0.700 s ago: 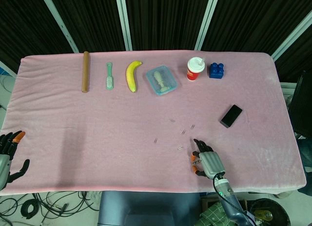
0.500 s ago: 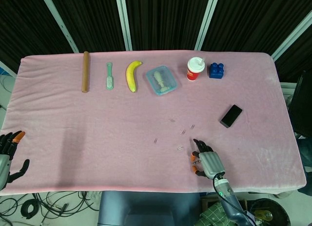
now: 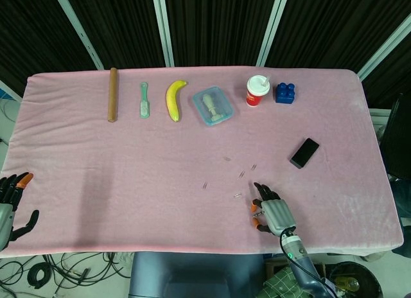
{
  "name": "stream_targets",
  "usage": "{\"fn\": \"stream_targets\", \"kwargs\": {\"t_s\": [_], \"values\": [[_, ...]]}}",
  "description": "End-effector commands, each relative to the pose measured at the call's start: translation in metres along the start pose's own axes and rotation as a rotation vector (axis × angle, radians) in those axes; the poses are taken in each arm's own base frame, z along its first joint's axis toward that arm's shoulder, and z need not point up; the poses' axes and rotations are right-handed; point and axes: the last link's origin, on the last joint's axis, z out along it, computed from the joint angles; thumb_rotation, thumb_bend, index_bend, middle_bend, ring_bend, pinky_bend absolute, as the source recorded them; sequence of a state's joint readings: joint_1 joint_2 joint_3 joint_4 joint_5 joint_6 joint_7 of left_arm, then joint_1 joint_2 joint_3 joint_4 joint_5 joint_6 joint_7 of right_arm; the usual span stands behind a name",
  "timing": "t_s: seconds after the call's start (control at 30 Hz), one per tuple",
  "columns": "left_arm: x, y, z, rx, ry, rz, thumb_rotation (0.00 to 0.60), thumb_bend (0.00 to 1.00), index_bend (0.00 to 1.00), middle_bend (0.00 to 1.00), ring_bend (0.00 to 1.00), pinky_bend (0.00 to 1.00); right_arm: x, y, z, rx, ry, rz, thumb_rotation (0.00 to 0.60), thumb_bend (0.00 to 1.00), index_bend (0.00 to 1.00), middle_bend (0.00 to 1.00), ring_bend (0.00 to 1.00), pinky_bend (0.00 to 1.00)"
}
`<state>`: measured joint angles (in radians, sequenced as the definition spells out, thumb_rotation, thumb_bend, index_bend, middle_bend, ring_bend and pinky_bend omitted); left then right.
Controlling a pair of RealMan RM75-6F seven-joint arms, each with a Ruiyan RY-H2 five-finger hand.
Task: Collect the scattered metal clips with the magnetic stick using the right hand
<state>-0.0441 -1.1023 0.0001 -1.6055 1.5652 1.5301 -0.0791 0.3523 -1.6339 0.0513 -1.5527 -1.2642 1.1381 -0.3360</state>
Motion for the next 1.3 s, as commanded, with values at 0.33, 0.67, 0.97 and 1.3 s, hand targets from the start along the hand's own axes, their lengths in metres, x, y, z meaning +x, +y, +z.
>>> {"fn": "stream_targets", "kwargs": {"t_s": [0.33, 0.67, 0.97, 1.3], "values": [[-0.0003, 0.0002, 0.0001, 0.001, 0.000, 0.004, 0.600, 0.42, 0.07, 0.07, 0.00, 0.00, -0.0035, 0.0037, -0.0017, 0.001, -0.017, 0.000, 0.600, 0.30, 0.50, 0.00, 0.00, 0.17], [-0.0004, 0.0001, 0.0004, 0.003, 0.000, 0.003, 0.600, 0.42, 0.07, 0.07, 0.00, 0.00, -0.0054, 0.0062, 0.0006, -0.007, -0.016, 0.000, 0.600, 0.30, 0.50, 0.00, 0.00, 0.17], [-0.0005, 0.0002, 0.0005, 0.004, 0.001, 0.004, 0.600, 0.42, 0.07, 0.07, 0.00, 0.00, -0.0064, 0.0076, 0.0024, -0.009, -0.019, -0.002, 0.600, 0.30, 0.52, 0.00, 0.00, 0.17], [-0.0004, 0.0002, 0.0007, 0.005, 0.001, 0.004, 0.600, 0.42, 0.07, 0.07, 0.00, 0.00, -0.0066, 0.0083, 0.0043, -0.012, -0.023, -0.001, 0.600, 0.30, 0.53, 0.00, 0.00, 0.17]]}}
